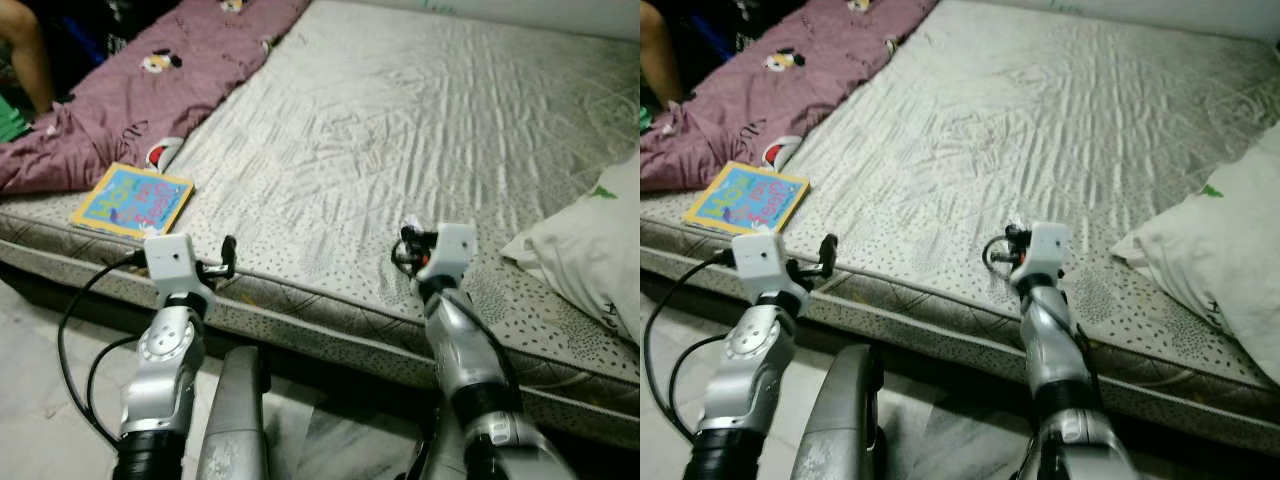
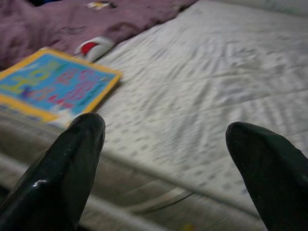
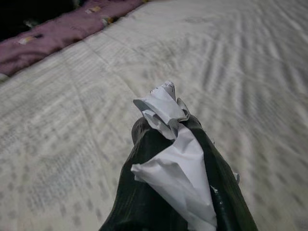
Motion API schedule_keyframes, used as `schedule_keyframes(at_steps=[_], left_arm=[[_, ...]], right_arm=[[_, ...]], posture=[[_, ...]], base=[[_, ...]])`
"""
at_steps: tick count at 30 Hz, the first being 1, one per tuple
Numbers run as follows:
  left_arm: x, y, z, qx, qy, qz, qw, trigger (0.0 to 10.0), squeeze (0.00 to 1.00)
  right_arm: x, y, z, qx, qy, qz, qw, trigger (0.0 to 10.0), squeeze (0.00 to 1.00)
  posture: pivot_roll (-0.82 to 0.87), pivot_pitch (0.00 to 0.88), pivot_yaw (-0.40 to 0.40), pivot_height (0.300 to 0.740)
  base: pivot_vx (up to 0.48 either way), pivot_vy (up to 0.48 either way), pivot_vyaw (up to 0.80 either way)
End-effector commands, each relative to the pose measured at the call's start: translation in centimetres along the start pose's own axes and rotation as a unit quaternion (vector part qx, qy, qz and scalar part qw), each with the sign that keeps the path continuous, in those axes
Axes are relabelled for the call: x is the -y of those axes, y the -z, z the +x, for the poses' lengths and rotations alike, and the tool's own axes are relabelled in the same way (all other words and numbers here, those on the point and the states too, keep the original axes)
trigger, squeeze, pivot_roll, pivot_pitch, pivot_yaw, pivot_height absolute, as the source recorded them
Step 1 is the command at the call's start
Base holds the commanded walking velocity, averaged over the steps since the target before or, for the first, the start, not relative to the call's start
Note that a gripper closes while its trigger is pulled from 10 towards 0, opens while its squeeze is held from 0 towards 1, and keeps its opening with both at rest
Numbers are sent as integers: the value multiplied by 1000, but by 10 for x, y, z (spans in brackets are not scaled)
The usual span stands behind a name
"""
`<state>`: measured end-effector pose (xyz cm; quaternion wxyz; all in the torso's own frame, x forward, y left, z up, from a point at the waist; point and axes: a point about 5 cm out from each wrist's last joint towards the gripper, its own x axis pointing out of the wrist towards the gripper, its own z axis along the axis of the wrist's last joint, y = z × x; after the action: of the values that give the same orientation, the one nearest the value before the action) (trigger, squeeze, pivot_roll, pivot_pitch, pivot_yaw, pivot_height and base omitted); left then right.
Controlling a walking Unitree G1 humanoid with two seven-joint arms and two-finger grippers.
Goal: Clean up the room
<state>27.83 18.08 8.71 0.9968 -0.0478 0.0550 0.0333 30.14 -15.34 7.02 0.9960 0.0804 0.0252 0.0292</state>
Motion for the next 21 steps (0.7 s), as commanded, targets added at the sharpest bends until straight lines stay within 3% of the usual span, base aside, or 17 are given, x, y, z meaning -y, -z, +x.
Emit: schedule_keyframes(at_steps=[1, 2, 13, 21], left_arm=[[-3, 4, -2, -7, 4, 7, 1000, 10000, 0], [-5, 6, -3, -11, 5, 7, 1000, 10000, 0], [1, 3, 2, -4, 18, 14, 1000, 10000, 0], [5, 5, -3, -7, 20, 11, 1000, 10000, 0]], right_arm=[[-4, -13, 1, 22, -5, 0, 1000, 1333, 0], [-4, -10, -6, 19, 0, -8, 1000, 10000, 0], [-9, -36, -7, 65, 29, -25, 997, 10000, 0], [-8, -37, -8, 55, 45, -17, 997, 10000, 0]], posture=[[32, 0, 42, 526], [26, 0, 47, 526], [29, 0, 56, 531], [35, 0, 51, 581]], base=[[0, 0, 0], [0, 0, 0], [0, 0, 0], [0, 0, 0]])
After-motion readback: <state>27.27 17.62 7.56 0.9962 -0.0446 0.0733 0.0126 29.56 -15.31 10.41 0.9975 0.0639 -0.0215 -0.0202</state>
